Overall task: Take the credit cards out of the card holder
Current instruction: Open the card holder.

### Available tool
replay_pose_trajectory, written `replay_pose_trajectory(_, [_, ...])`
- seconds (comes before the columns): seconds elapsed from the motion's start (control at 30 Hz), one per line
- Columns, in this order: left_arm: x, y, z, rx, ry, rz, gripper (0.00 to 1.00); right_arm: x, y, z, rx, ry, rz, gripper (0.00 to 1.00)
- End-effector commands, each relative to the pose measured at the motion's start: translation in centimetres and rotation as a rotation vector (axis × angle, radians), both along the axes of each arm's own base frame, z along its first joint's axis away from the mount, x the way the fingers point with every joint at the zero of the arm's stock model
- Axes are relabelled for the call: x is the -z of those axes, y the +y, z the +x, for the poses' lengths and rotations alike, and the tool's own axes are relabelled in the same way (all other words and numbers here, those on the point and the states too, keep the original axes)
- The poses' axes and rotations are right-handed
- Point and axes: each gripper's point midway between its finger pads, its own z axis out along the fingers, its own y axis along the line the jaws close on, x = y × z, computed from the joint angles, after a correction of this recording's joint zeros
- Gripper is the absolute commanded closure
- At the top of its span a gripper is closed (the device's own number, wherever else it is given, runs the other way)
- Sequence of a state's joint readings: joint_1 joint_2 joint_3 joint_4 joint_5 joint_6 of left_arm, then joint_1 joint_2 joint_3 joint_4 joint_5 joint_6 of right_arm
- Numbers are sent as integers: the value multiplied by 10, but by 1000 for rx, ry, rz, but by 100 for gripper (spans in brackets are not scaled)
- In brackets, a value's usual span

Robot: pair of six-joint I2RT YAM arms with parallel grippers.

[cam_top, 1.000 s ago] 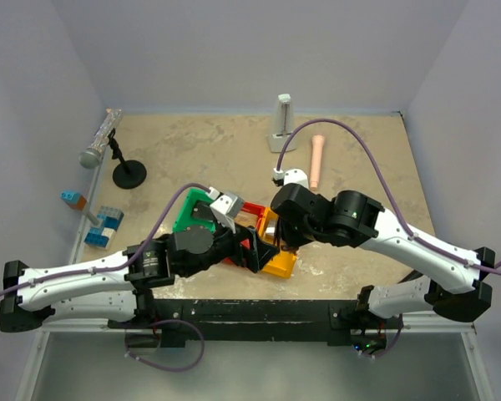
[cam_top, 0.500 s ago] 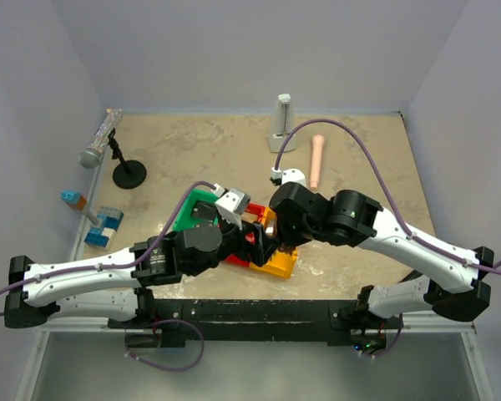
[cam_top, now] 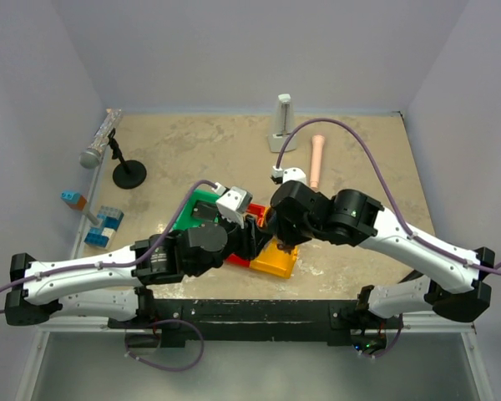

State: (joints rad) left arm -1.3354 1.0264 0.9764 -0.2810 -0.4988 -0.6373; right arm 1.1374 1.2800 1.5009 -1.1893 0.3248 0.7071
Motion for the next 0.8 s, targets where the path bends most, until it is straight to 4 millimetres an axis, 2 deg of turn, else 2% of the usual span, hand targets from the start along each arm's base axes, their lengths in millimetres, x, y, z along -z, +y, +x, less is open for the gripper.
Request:
replay_pose_trajectory(0.0, [-1, 33, 24, -161, -49, 65, 62, -21, 8, -16, -53, 11, 129, 100])
replay_pose_trajectory(0.2, [-2, 42, 25, -174, -59, 72, 69, -25, 13, -23, -110, -1, 212, 100])
replay_pose_trajectory(0.43, [-9, 33, 15, -76, -80, 8, 69, -29, 22, -33, -193, 0, 286, 100])
replay_pose_trajectory(0.5, [-11, 30, 10, -40, -87, -21, 76, -29, 24, -37, -216, 9, 300, 100])
replay_pose_trajectory(0.57, [-14, 28, 5, -8, -89, -39, 90, -30, 26, -43, -247, 21, 321, 100])
replay_pose_trajectory(0.6, [-15, 28, 3, 8, -87, -44, 100, -32, 26, -44, -264, 15, 335, 100])
replay_pose_trajectory(0.77, [-17, 34, -9, 54, -57, -65, 100, -42, 30, -55, -348, 7, 406, 100])
